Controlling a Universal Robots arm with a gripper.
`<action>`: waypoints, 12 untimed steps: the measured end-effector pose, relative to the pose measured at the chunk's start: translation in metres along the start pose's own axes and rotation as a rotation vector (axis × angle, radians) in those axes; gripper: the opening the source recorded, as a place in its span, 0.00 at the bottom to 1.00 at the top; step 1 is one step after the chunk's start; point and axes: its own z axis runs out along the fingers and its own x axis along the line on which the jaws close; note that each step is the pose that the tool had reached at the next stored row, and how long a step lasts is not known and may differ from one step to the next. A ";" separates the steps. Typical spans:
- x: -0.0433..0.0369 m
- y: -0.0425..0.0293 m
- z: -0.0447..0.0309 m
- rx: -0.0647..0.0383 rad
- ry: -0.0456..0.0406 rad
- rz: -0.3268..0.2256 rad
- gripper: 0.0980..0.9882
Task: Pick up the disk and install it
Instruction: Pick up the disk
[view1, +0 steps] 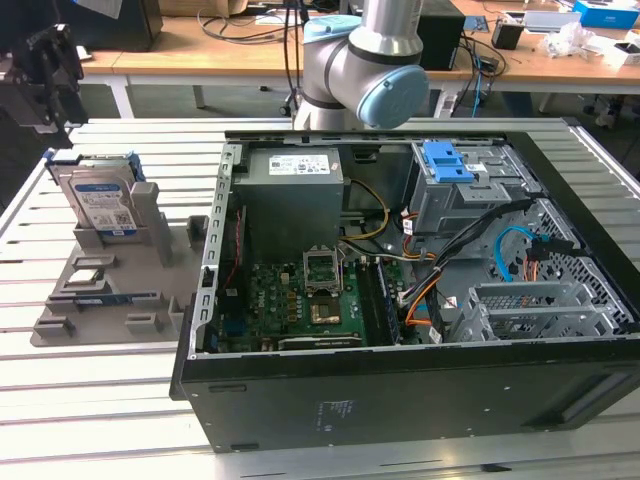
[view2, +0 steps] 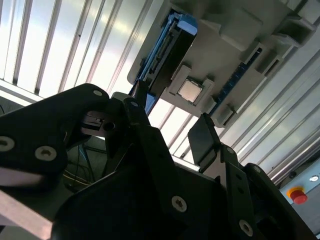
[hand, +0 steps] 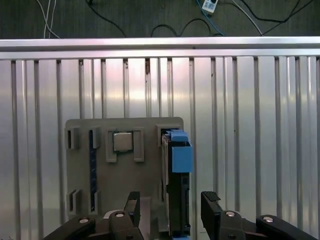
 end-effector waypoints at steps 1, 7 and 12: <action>-0.0005 0.0000 0.0027 0.000 0.0002 0.000 0.56; -0.0097 0.0097 0.0274 0.000 0.0014 0.016 0.56; -0.0099 0.0170 0.0385 0.000 0.0019 0.016 0.56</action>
